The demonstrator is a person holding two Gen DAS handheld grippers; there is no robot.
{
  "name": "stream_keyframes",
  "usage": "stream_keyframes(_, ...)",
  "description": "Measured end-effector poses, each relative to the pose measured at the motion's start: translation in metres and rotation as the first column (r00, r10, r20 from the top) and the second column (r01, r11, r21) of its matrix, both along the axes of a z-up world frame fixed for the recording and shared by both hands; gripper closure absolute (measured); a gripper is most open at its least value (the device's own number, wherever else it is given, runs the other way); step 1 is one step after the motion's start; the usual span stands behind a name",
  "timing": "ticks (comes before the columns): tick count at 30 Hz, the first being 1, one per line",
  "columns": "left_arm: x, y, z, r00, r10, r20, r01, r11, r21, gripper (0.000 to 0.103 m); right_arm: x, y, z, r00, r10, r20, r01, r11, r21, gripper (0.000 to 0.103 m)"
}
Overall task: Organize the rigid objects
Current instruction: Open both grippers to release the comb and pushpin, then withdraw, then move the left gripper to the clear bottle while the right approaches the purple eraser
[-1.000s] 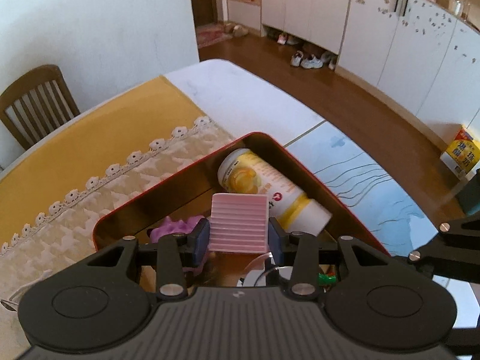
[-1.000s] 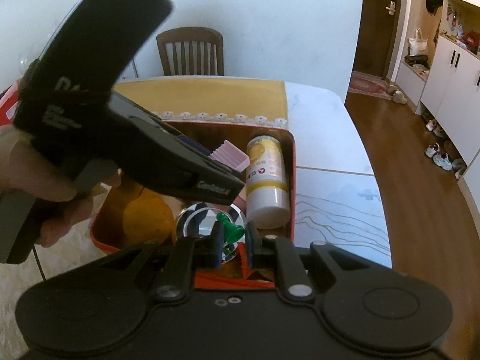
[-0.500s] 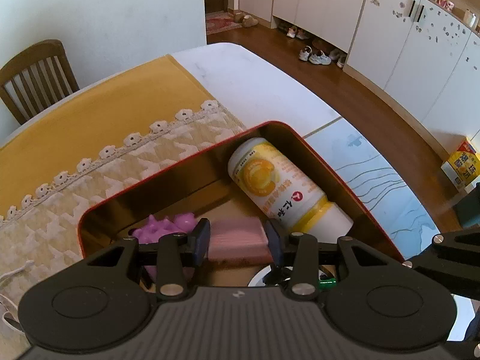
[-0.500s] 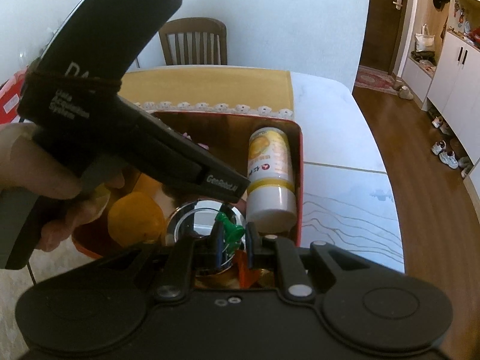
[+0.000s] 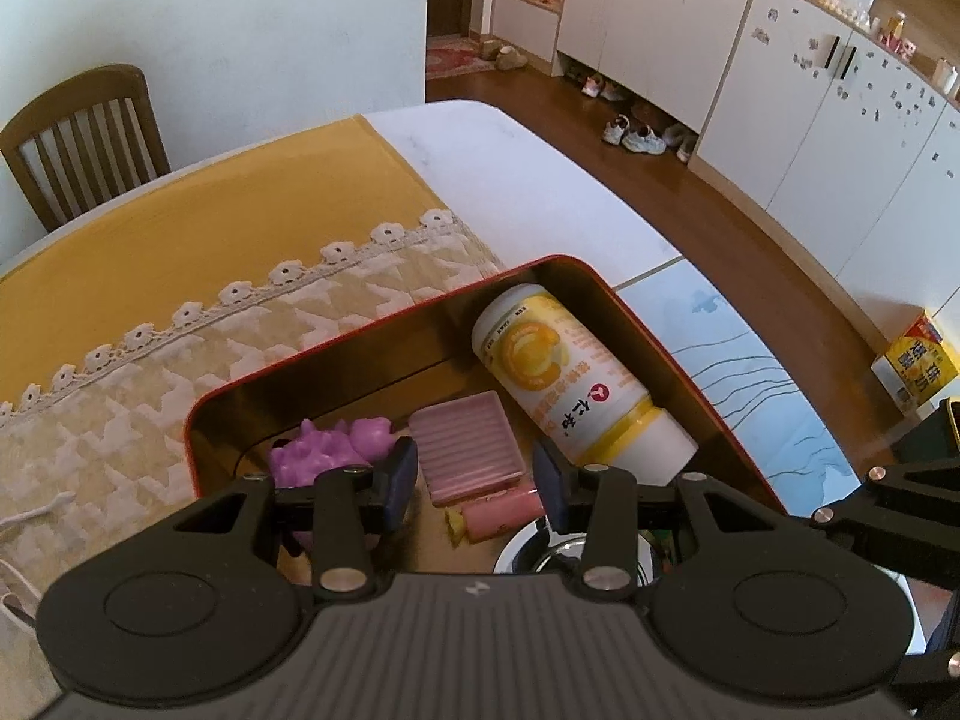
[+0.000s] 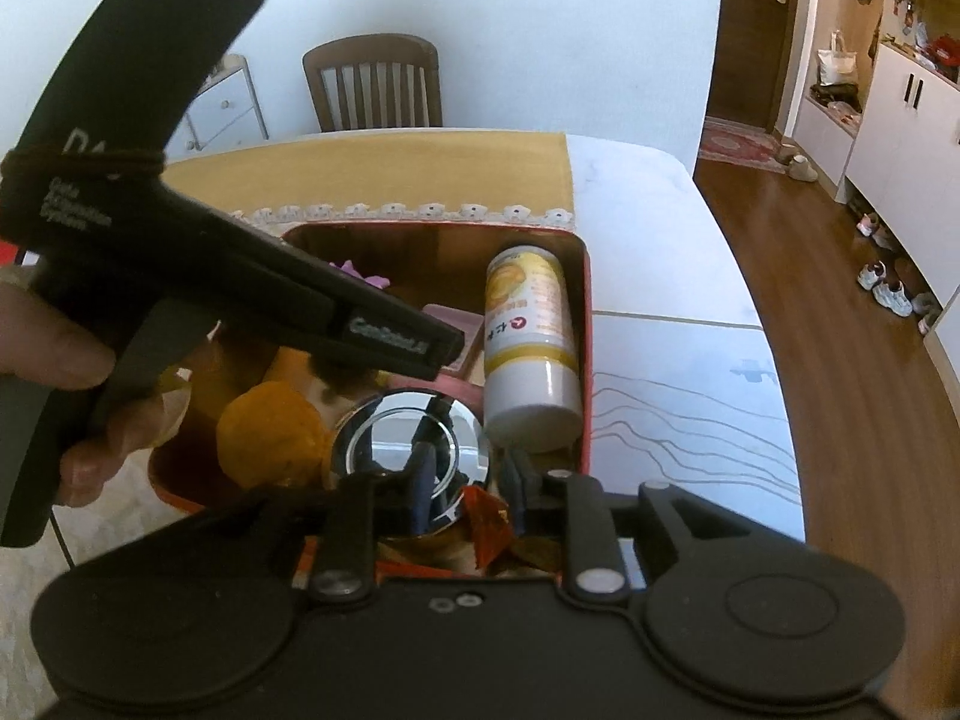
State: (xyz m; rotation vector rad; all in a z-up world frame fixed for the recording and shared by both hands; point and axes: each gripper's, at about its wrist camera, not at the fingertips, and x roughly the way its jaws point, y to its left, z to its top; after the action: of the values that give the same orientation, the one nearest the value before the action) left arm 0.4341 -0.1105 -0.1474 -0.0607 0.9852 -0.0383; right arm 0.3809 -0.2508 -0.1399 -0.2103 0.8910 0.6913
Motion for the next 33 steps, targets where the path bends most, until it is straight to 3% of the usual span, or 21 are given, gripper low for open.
stream_keyframes(14, -0.049, 0.009, 0.039, 0.993, -0.033, 0.117, 0.039, 0.998, -0.047, 0.052, -0.027, -0.011, 0.029, 0.999, -0.047, 0.021, 0.045, 0.998, 0.048, 0.056)
stream_keyframes(18, -0.069, 0.015, 0.048, 0.987, -0.049, 0.154, 0.055, 0.998, -0.035, 0.045, -0.039, -0.008, 0.038, 0.998, -0.05, 0.035, 0.048, 0.997, 0.062, 0.049)
stream_keyframes(29, -0.123, 0.049, 0.068, 0.97, -0.062, 0.235, 0.066, 0.998, -0.01, 0.043, -0.074, 0.015, 0.053, 0.997, -0.039, 0.065, 0.033, 0.996, 0.086, 0.031)
stream_keyframes(33, -0.142, 0.068, 0.072, 0.964, -0.046, 0.263, 0.053, 0.998, -0.019, 0.031, -0.088, 0.027, 0.057, 0.997, -0.029, 0.076, 0.022, 0.996, 0.09, 0.026)
